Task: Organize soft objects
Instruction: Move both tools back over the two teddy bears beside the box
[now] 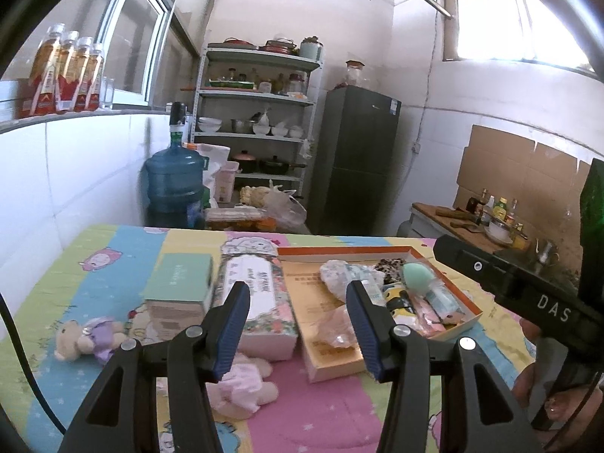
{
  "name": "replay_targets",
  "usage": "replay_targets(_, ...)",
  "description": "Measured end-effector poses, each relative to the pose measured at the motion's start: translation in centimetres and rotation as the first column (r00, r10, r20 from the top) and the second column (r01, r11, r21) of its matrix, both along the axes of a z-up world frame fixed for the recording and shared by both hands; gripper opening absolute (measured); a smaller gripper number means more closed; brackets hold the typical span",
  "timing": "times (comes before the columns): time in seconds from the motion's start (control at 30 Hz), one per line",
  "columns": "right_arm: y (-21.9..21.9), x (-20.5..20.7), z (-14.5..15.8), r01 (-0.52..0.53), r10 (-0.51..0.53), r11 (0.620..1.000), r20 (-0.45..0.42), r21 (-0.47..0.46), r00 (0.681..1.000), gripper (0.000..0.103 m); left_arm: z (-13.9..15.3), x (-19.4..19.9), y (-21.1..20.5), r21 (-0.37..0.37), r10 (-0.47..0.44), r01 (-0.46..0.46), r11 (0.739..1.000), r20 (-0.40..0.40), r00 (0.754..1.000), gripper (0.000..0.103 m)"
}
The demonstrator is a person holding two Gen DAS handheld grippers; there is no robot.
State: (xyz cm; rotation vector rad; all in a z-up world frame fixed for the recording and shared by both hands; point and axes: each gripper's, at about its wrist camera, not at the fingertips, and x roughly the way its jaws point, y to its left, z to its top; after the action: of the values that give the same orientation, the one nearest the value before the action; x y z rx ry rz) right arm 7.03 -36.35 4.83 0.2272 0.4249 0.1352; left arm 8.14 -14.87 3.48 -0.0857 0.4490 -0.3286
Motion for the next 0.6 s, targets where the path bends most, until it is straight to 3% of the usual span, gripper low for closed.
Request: replay_targets(0.6,6.7,-1.2,0.6,-0.064,0.064,0.997,0.025,-0.037,0.998,0.07,0.1,-2.2,6.1,0.001,0.098,-0.098,0.995,0.029,0.995,0.053)
